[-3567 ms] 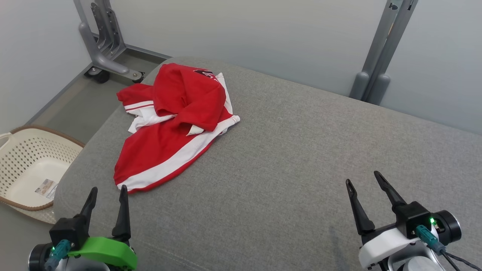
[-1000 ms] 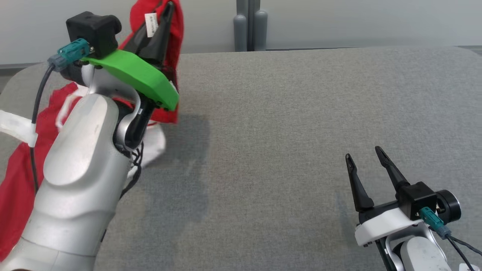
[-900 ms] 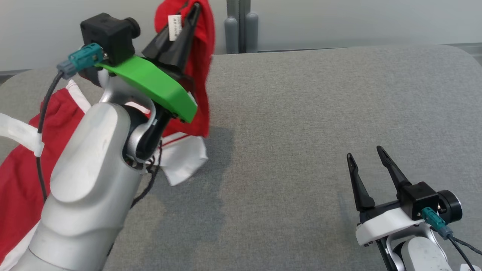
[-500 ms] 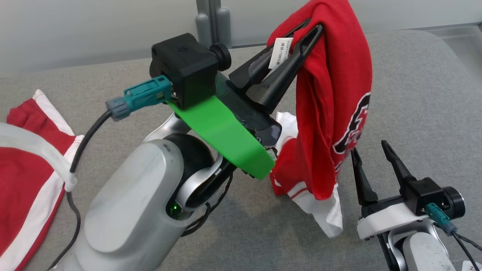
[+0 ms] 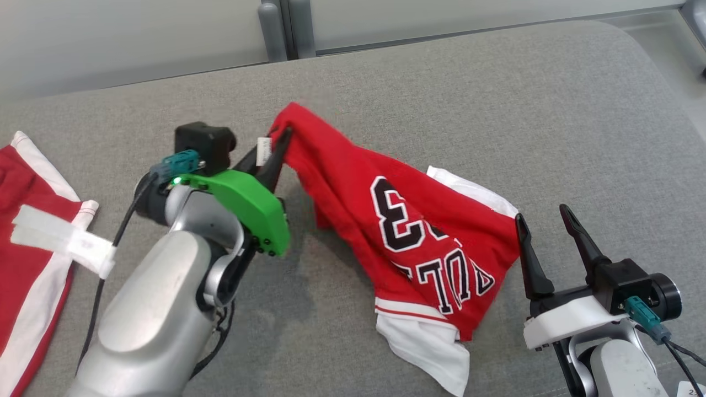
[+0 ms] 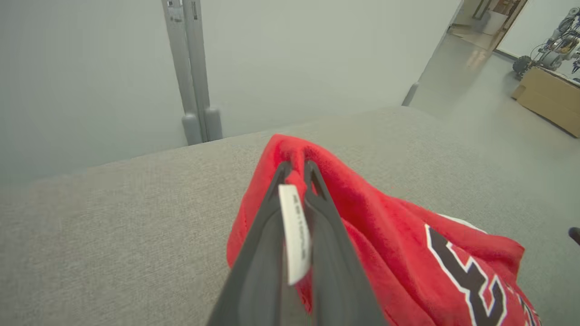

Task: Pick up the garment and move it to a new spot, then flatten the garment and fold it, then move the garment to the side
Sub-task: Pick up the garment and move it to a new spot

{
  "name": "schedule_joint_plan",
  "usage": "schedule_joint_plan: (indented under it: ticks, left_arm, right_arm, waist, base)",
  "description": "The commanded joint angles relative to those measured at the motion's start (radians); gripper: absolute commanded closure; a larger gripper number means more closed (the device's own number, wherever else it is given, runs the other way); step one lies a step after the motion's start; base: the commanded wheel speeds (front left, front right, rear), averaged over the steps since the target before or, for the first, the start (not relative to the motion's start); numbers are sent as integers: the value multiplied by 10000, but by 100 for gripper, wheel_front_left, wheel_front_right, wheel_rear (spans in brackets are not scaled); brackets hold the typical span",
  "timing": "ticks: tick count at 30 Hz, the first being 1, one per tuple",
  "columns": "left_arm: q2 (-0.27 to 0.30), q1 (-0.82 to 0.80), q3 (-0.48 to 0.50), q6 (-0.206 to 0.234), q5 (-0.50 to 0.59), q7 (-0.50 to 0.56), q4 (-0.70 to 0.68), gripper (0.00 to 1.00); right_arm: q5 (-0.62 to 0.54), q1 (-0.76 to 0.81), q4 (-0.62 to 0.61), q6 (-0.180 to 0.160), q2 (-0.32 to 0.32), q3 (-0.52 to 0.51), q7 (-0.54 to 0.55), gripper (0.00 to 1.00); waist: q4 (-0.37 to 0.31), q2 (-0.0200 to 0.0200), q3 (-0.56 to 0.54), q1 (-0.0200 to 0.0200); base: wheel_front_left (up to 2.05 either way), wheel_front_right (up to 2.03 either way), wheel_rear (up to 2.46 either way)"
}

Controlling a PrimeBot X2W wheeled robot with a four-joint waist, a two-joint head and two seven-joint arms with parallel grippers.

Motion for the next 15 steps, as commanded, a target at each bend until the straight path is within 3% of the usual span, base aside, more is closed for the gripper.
schedule_joint_plan:
  ticks: [1, 8, 15]
  left_arm:
    - [181, 206, 240, 121, -92, -203, 601, 100]
    - [516, 284, 830, 222, -170, -1182, 3196, 100]
    - [97, -1, 849, -120, -291, -1904, 4646, 100]
  right_arm:
    - [-40, 71, 0, -14, 0, 4, -35, 0]
    - [-118, -9, 46, -14, -1, 115, -35, 0]
    - [-191, 59, 38, -14, -31, 108, -35, 0]
  waist:
    - [30, -1, 17, 0]
    - [201, -1, -59, 0]
    - [442, -1, -232, 0]
  base:
    - [0, 0, 0]
    - [0, 0, 0]
    - [0, 0, 0]
